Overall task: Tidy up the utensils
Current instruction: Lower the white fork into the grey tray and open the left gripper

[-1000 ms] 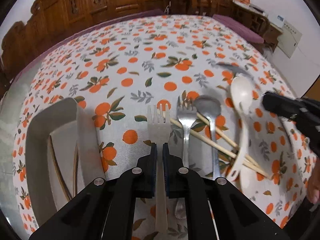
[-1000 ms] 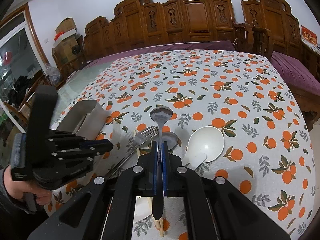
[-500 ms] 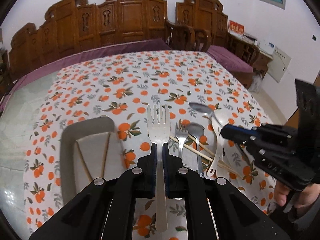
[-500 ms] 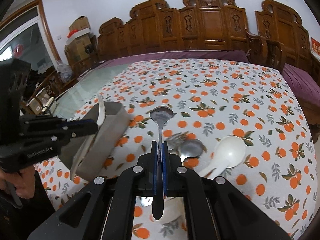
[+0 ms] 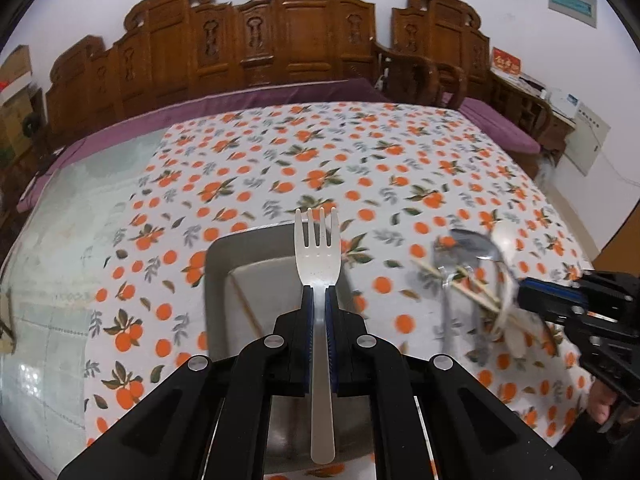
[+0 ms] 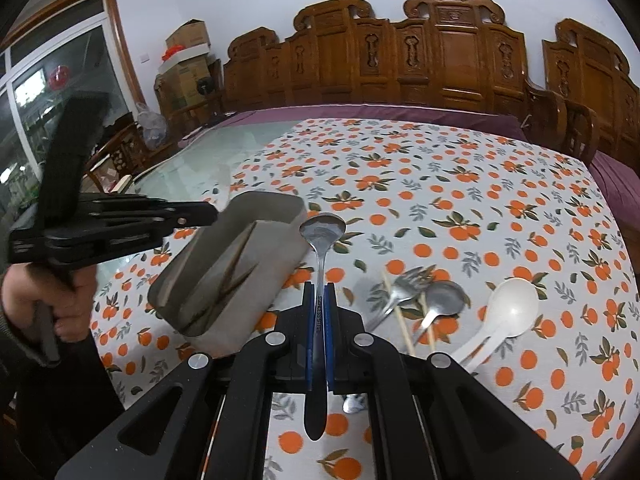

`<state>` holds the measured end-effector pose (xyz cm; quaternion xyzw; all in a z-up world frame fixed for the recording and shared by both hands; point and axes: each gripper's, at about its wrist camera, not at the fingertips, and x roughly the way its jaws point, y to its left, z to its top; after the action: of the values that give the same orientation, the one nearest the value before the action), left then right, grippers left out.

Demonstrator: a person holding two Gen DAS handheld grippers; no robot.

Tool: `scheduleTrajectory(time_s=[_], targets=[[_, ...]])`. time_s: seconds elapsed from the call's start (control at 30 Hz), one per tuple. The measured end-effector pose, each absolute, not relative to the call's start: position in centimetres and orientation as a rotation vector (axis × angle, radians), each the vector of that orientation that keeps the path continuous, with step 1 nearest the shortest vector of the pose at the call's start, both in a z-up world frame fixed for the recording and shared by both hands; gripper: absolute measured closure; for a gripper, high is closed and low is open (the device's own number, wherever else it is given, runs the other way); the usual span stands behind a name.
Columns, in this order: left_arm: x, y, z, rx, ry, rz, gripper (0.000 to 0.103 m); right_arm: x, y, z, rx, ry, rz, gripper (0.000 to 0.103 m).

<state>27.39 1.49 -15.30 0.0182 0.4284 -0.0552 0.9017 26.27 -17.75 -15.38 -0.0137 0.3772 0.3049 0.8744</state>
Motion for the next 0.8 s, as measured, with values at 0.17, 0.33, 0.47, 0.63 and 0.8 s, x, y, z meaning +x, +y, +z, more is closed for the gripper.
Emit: scheduleTrajectory(time_s=[0.17, 0.33, 0.47, 0.63, 0.8], targets=[[27.8, 3.4, -17.7, 0.017, 0.912, -0.096, 0.098, 25.6, -16.5, -15.3, -0.031, 0.782, 0.653, 0.097], [28.1, 5.2, -20.5, -0.039, 0.948, -0.095, 0.098, 25.2, -15.4, -15.5, -0.035, 0.778, 0.659, 0.097], [28.5, 5.2, -21.5, -0.038, 0.97, -0.104, 0.098, 25.7, -14.7, -15.9, -0.029, 0.788, 0.65, 0.097], [28.5, 5.0, -21.6, -0.039, 0.984, -0.126, 0.097, 26.0, -14.0, -16.0, -0.035, 0.791, 0.641, 0.097], [28.4, 5.6, -20.5, -0.04, 0.956, -0.119, 0.097, 26.4, -13.0, -15.5, -0.03, 0.787, 0.64, 0.097]])
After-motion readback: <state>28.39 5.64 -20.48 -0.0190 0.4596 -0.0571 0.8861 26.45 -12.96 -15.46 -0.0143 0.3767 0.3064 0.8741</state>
